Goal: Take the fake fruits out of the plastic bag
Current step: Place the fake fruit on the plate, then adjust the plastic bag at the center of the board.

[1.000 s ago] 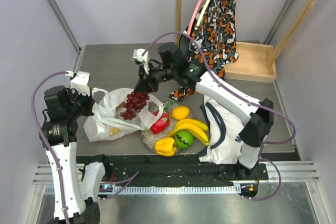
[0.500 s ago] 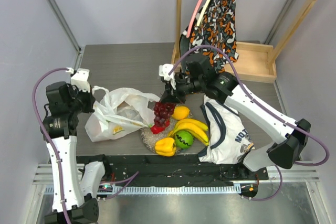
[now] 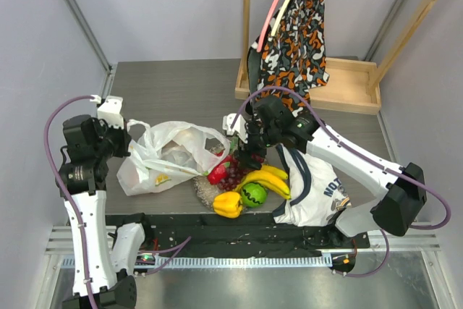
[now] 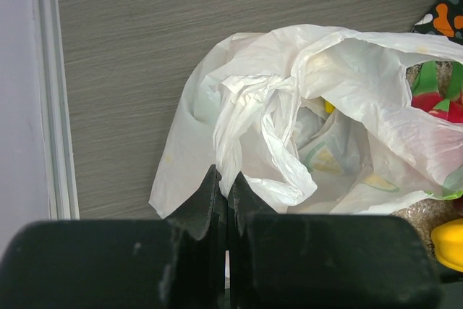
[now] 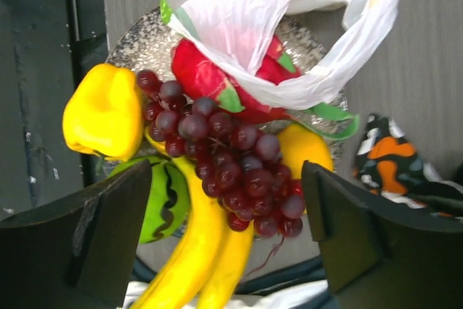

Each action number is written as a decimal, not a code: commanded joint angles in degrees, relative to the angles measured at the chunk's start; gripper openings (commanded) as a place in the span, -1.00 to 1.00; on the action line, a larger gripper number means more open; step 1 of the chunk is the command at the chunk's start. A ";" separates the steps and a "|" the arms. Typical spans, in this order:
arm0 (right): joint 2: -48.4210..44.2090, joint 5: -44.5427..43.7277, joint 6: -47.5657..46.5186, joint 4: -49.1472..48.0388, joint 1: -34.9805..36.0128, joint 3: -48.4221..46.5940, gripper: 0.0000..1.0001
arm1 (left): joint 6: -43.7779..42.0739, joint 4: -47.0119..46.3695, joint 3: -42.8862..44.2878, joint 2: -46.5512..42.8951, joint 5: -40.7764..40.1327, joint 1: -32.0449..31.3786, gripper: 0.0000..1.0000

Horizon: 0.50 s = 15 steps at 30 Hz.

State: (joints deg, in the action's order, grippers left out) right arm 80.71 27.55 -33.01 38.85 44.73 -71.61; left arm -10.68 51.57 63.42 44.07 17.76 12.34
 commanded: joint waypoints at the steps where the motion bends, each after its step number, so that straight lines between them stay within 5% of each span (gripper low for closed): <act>1: -2.14 0.39 0.40 -5.52 -0.17 -6.16 0.94 | -0.22 0.28 0.21 -1.36 0.17 -0.21 -1.00; 8: 7.93 2.34 15.69 -27.14 1.58 -11.77 1.00 | -3.21 6.61 -0.58 -7.68 3.33 -0.21 -1.00; 15: 30.70 0.23 20.01 -23.92 5.89 -28.48 0.99 | -6.80 13.10 3.37 -10.15 2.37 -0.21 -1.00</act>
State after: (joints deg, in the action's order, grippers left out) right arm 101.06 28.97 -17.17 14.66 48.40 -93.45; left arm -14.22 60.38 63.68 34.02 19.75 12.34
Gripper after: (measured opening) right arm 0.996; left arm 0.020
